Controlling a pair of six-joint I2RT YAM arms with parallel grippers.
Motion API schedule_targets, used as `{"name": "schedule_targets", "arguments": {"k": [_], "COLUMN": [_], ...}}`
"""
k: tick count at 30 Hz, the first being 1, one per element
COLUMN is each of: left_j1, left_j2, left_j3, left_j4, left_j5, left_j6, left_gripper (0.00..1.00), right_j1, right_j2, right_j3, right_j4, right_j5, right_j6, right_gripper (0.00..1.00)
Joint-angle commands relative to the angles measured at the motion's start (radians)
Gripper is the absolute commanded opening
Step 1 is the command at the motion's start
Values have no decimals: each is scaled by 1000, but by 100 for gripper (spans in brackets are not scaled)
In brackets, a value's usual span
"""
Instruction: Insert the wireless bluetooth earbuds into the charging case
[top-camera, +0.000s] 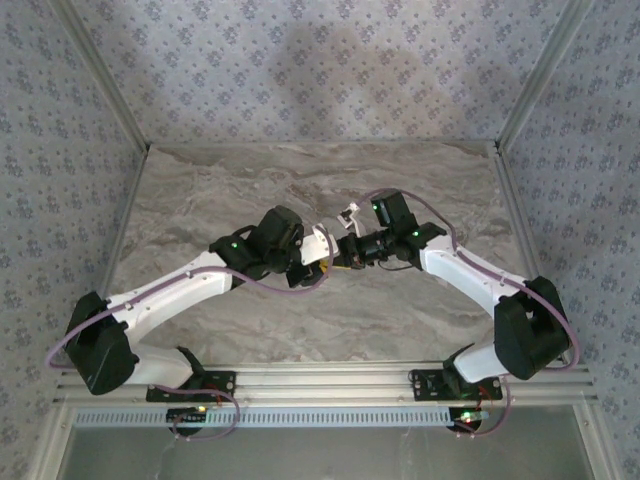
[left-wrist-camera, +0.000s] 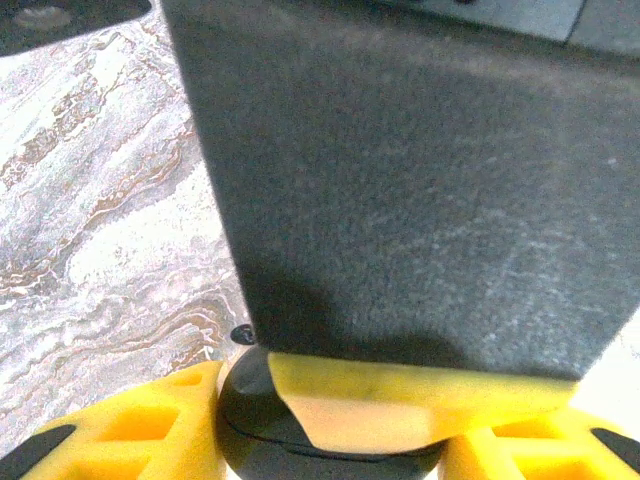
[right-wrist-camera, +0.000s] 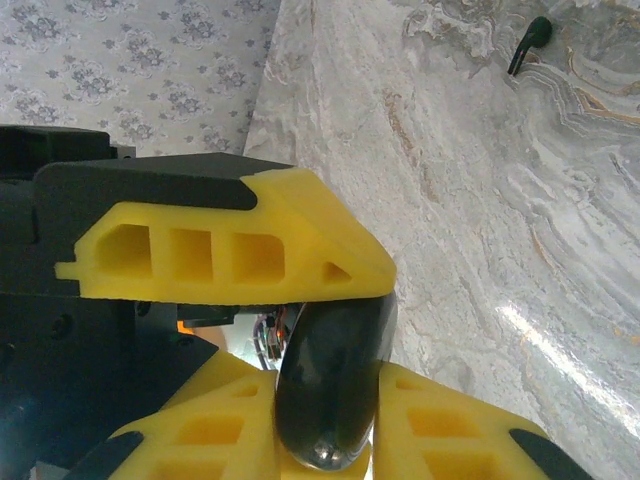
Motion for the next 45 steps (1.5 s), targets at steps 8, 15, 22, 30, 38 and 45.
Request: {"name": "schedule_targets", "arguments": {"k": [8, 15, 22, 30, 38, 45], "left_j1": [3, 81, 113, 114, 112, 99], "left_j2": [-36, -112, -141, -92, -78, -44], "left_j3": [47, 27, 62, 147, 153, 162], "left_j4": [15, 14, -78, -242, -249, -249], "left_j5": [-6, 105, 199, 339, 390, 437], "left_j6": [-25, -31, 62, 266, 392, 404], "left_gripper": [59, 68, 67, 62, 58, 56], "right_j1": [-15, -79, -97, -79, -10, 62], "right_j2": [-49, -150, -212, -228, -280, -266], "right_j3": [39, 31, 55, 102, 78, 78], "right_j4": [-90, -176, -265, -379, -419, -445], "right_j5": [47, 52, 85, 139, 171, 204], "right_j6": [-117, -276, -507, -756, -1083, -1250], "right_gripper": [19, 18, 19, 18, 16, 15]}}
